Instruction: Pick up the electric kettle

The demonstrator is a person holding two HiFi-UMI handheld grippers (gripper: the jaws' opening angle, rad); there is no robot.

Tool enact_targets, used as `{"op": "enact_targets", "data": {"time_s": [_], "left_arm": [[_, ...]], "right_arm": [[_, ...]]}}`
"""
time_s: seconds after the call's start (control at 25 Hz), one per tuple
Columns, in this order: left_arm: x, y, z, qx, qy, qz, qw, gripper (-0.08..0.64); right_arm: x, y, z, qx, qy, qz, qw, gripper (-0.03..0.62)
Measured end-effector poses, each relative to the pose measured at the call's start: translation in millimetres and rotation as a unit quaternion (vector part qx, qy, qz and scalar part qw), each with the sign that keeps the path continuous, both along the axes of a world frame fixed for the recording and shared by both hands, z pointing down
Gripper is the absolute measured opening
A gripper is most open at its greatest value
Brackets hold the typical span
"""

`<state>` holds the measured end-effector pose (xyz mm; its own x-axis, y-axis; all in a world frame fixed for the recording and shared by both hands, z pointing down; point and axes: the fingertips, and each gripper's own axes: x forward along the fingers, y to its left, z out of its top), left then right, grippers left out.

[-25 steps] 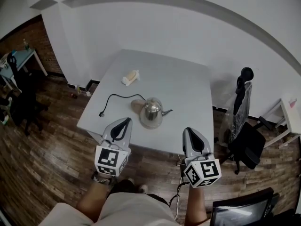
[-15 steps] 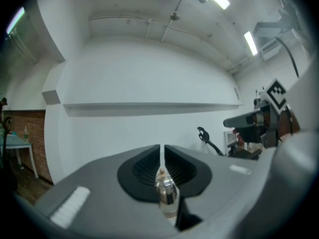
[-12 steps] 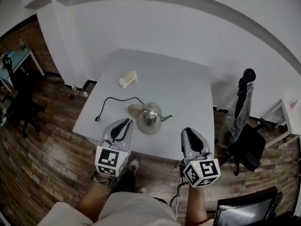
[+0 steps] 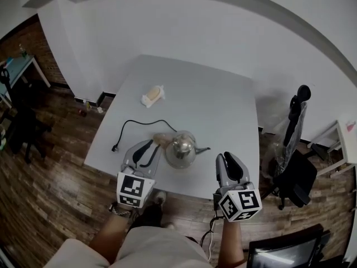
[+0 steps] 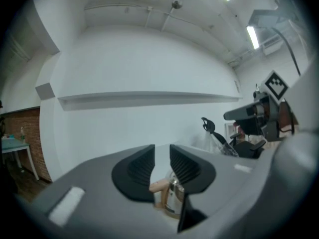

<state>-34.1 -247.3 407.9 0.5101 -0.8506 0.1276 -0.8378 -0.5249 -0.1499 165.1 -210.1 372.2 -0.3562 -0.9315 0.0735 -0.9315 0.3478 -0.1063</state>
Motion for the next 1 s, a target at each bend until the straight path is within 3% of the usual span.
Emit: {"op": "enact_targets", "data": {"time_s": [0.36, 1.0], "left_arm": [[-3, -28, 30, -0.032, -0.007, 0.009, 0.9994, 0.119], [-11, -49, 75, -0.070, -0.024, 0.015, 0.9971, 0.133]], "right_arm": [[8, -23, 27, -0.024, 0.011, 0.027, 0.999, 0.086], [2, -41, 72, -0.069, 0.053, 0.034, 0.996, 0.115]]}}
